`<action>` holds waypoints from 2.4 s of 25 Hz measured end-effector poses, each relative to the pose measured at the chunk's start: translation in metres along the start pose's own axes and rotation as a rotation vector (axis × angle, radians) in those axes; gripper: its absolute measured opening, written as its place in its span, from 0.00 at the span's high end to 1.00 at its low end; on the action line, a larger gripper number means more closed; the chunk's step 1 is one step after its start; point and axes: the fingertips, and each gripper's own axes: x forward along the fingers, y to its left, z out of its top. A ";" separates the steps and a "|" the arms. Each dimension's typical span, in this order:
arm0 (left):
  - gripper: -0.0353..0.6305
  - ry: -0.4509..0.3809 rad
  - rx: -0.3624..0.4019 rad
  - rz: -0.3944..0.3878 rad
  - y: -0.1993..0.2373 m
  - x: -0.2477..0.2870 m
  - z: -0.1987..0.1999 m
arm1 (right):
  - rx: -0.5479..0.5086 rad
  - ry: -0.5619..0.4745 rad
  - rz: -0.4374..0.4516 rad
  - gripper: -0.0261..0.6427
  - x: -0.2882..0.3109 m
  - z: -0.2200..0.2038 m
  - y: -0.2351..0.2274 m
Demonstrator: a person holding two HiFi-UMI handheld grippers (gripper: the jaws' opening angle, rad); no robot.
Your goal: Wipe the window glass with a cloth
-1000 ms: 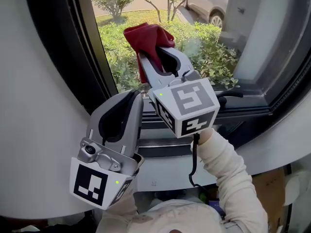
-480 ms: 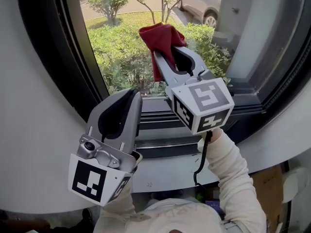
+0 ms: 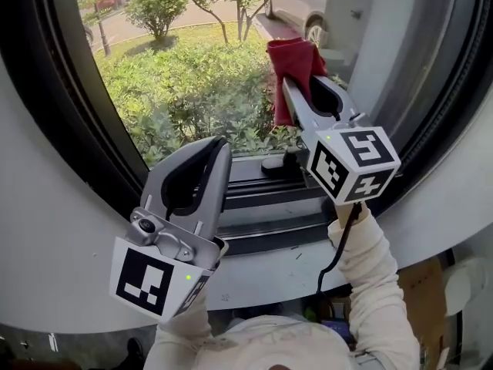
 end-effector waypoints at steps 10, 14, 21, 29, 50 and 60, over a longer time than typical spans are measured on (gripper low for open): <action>0.94 0.014 0.016 0.010 -0.021 0.007 0.003 | 0.065 -0.048 0.115 0.80 -0.018 -0.004 0.016; 0.94 0.027 0.023 0.018 -0.028 0.005 0.005 | 0.045 -0.072 0.204 0.79 -0.033 0.000 0.048; 0.95 0.045 0.014 0.005 -0.046 -0.003 0.006 | 0.054 -0.097 0.291 0.79 -0.083 0.008 0.080; 0.94 0.075 -0.030 -0.022 -0.068 -0.017 -0.011 | 0.050 -0.073 0.303 0.79 -0.157 -0.028 0.089; 0.94 0.148 -0.086 -0.026 -0.081 -0.044 -0.036 | 0.173 -0.070 0.326 0.79 -0.181 -0.028 0.111; 0.94 0.150 -0.078 -0.035 -0.086 -0.041 -0.035 | 0.195 -0.060 0.328 0.79 -0.180 -0.029 0.111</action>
